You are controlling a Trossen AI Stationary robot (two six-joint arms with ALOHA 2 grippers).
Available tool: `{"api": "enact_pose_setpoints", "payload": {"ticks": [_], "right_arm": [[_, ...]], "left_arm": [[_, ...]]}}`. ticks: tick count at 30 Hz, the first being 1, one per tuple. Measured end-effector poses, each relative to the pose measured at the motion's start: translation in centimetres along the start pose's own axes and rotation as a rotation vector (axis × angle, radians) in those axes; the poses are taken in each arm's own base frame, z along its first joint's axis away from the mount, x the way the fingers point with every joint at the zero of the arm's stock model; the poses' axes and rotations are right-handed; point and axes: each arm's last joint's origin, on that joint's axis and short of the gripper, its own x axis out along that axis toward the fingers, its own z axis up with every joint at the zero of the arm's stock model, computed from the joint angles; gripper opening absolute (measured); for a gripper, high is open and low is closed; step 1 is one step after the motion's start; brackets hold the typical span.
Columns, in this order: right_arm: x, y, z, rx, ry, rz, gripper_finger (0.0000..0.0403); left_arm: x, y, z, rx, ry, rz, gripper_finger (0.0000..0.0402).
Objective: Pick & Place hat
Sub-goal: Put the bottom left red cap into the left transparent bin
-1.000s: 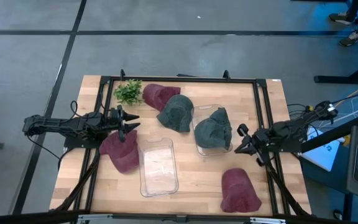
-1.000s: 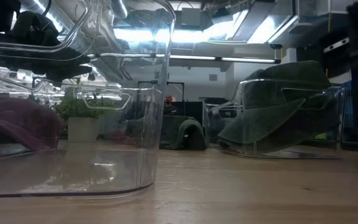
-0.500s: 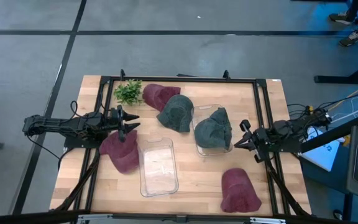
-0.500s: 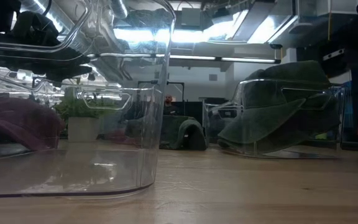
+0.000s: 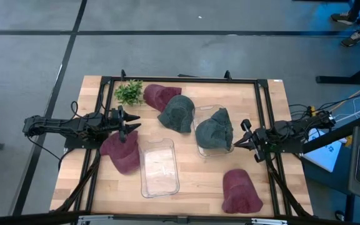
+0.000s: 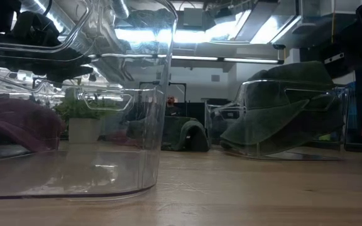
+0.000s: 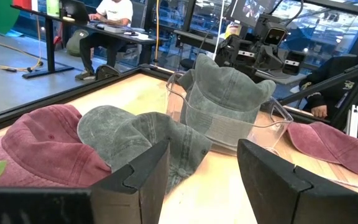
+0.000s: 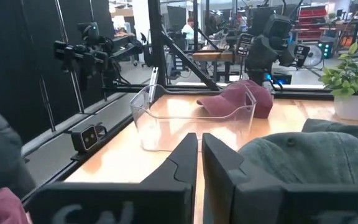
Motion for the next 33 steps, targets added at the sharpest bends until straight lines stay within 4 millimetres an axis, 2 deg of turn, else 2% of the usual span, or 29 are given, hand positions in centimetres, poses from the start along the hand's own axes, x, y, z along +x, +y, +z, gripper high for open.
{"api": "enact_pose_setpoints", "payload": {"ticks": [18, 25, 33], "right_arm": [[0.00, 0.00, 0.00, 0.002, 0.000, 0.000, 0.0026], [0.00, 0.00, 0.00, 0.002, 0.000, 0.001, 0.0026], [0.00, 0.00, -0.01, 0.002, 0.000, 0.000, 0.0026]], "left_arm": [[0.00, -0.02, 0.06, -0.014, -0.006, -0.002, 0.0185], [-0.07, -0.62, 0.65, -0.504, 0.003, -0.170, 0.0185], [-0.07, -0.66, 0.63, -0.582, 0.020, -0.184, 0.0185]]}}
